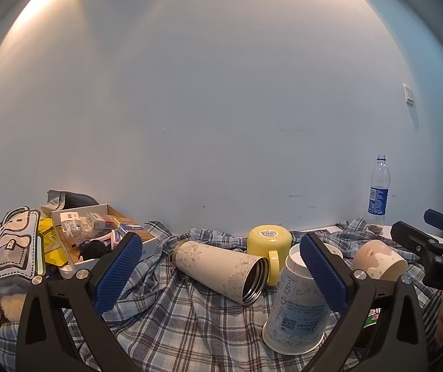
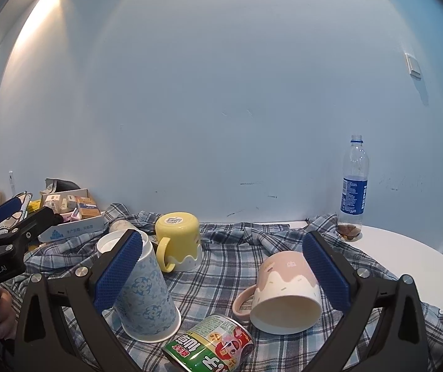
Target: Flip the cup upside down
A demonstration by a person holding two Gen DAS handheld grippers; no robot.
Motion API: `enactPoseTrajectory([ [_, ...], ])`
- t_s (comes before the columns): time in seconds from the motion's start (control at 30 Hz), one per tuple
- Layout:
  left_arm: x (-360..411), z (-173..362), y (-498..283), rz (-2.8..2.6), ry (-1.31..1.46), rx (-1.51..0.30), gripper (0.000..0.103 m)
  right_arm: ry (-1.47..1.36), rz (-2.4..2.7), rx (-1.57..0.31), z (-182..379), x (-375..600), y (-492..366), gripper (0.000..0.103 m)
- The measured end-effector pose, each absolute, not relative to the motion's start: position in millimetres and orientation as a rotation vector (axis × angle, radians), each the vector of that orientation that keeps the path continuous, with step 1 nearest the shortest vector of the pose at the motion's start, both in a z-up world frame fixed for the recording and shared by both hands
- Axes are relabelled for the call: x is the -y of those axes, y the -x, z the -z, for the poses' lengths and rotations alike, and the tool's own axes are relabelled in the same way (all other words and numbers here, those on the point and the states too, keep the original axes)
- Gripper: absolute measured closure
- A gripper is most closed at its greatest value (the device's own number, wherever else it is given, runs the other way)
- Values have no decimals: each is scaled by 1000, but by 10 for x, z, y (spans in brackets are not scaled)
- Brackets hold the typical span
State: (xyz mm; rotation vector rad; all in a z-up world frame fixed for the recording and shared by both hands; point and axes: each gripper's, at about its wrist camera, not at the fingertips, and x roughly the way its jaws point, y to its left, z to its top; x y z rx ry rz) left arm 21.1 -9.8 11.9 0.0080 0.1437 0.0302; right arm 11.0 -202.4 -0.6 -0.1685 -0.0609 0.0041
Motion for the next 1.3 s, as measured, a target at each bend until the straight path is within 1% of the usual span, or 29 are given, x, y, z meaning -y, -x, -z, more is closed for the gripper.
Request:
enactPoseTrajectory([
  [1.3,98,-92,-202,-32,-7,-147,0,167,-3,53,14,2018,-118,0],
])
